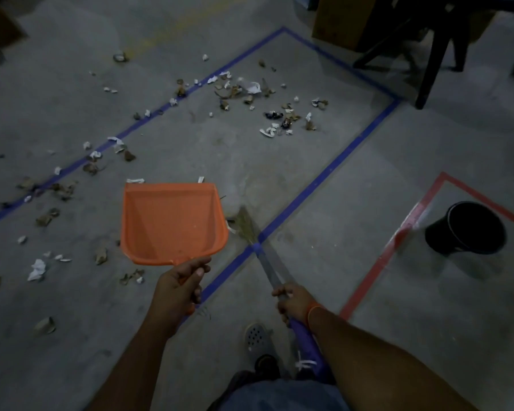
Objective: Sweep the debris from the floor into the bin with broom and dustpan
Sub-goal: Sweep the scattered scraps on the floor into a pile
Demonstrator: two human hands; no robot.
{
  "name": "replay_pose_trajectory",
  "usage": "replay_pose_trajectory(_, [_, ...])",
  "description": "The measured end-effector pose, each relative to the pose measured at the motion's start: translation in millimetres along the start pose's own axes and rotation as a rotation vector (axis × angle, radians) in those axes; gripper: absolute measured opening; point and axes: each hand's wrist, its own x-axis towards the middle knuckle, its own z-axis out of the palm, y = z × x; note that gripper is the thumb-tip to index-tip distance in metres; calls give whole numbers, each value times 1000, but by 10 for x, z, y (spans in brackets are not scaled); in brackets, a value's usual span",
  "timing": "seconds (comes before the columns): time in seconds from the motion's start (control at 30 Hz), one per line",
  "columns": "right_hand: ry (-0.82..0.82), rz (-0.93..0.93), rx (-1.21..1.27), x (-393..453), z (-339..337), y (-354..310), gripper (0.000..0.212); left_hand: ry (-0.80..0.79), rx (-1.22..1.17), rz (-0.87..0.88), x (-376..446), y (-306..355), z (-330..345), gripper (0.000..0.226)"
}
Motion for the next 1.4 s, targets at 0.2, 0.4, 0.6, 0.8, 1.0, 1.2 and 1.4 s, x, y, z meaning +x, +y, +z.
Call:
replay_pose_trajectory(0.2, [62,-103,-10,251,-444,-250,32,-8,2,-8,225,111,176,26])
replay_pose_trajectory(0.4, [247,-109,-118,693,-1028,-428,25,-39,16,14,648,376,539,26])
replay_pose_trajectory(0.6, [136,-34,-177,1237,-1535,-765,17,-32,-18,30,1316,753,1117,27])
replay_pose_trajectory(0.8, [-60,-97,-358,1272,-2433,-1494,29,-56,-33,72,1940,1370,1901,27])
replay_pose_trajectory(1.0, [-50,-147,-285,1485,-3232,-1918,29,-108,-8,96,2492,1808,2414,27])
replay_pose_trajectory(1.2, [227,-178,-342,1890,-3795,-2535,29,-117,-27,45,3043,2112,2772,26])
replay_pose_trajectory(1.4, [329,-138,-149,2372,-4390,-2930,33,-100,-40,43,3645,2368,3079,25])
